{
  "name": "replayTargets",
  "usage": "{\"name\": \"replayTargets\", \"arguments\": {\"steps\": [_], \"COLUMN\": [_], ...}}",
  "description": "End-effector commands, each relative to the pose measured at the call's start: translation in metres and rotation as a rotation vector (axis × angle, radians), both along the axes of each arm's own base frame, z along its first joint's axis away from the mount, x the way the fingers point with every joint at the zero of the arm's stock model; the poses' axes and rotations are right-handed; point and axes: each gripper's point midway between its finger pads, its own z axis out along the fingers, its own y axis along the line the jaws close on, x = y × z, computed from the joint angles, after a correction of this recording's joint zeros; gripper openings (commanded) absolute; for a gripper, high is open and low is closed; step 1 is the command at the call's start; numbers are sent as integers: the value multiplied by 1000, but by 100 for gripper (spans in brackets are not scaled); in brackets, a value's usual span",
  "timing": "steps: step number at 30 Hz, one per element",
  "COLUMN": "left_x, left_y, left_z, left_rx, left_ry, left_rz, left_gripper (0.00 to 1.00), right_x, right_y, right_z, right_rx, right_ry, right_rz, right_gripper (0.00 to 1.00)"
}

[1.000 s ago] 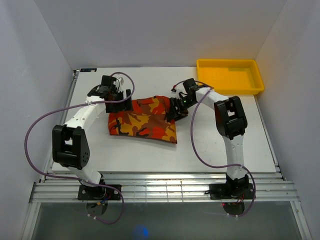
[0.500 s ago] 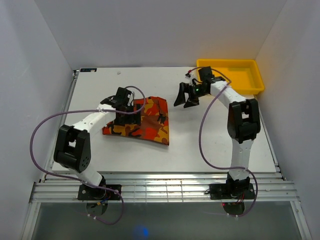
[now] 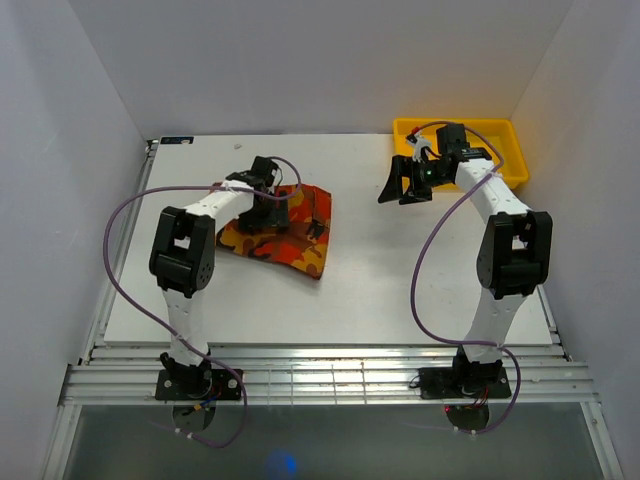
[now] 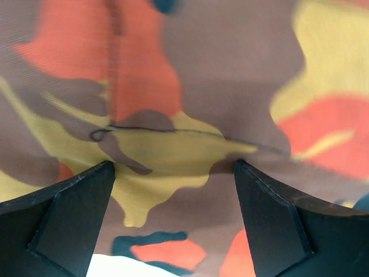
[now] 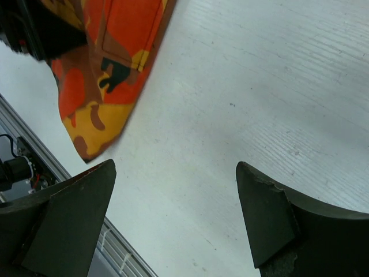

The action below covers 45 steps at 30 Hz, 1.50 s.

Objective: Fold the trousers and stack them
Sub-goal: Neatly place the folded trousers to the corner

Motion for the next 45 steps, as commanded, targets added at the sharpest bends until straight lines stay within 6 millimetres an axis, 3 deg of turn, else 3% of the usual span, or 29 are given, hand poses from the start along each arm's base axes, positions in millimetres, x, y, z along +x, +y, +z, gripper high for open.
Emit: {"name": "replayTargets", "arguments": {"steps": [1,7,9,11,12,14,15,16,18,21,24,26,29,30,32,33,34,35,36,37,39,41,43,45], "left_x": [8,59,81,93,106,120,141,145,161,190,213,228,235,238,232,233,230,225,213,207,189,182,184,184], "left_y": [82,126,130,145,167,176,181,190,192,207,223,210,186,182,176,172,171,172,174,175,180,184,195,200], "left_z": [-68,-52,-48,-49,-52,-54,-42,-60,-63,-66,-64,-57,-49,-26,-7,31,48,62,59,95,99,119,124,108], "left_rx": [66,32,-13,-1,-17,-56,-74,-75,-116,-95,-180,-345,-405,-417,-403,-376,-341,-258,-179,-129,-8,76,196,221], "left_ry": [149,70,46,37,31,16,-37,-17,-42,-132,-236,-292,-314,-351,-376,-435,-458,-486,-467,-522,-511,-537,-531,-482], "left_rz": [176,210,175,199,255,285,298,321,317,339,408,425,329,300,222,167,119,25,5,-43,-213,-316,-419,-473], "left_gripper": [98,98,98,98,98,98,98,98,98,98,98,98,98,98,98,98,98,98,98,98,98,98,98,98], "right_x": [-5,-7,-9,-9,-10,-10,-11,-11,-12,-15,-19,-22,-22,-24,-26,-30,-31,-34,-36,-38,-41,-45,-47,-48], "right_y": [-5,-7,-7,-9,-9,-11,-13,-14,-15,-21,-24,-26,-30,-30,-31,-31,-31,-31,-30,-30,-30,-30,-28,-29], "right_z": [1,-3,-6,-8,-8,-10,-12,-14,-16,-20,-22,-23,-23,-21,-17,-13,-11,-11,-6,-5,-2,0,0,0], "right_rx": [-2,-5,-3,-1,0,-1,0,-2,-2,-8,-16,-25,-37,-38,-33,-28,-26,-24,-23,-21,-16,-11,-5,-3], "right_ry": [-8,-8,-2,3,6,8,15,18,25,37,49,56,53,62,59,58,53,55,37,38,30,39,45,45], "right_rz": [32,48,49,48,49,45,44,40,40,29,29,33,33,33,37,37,41,43,51,53,61,66,72,71], "right_gripper": [90,90,90,90,90,90,90,90,90,90,90,90,90,90,90,90,90,90,90,90,90,90,90,90]}}
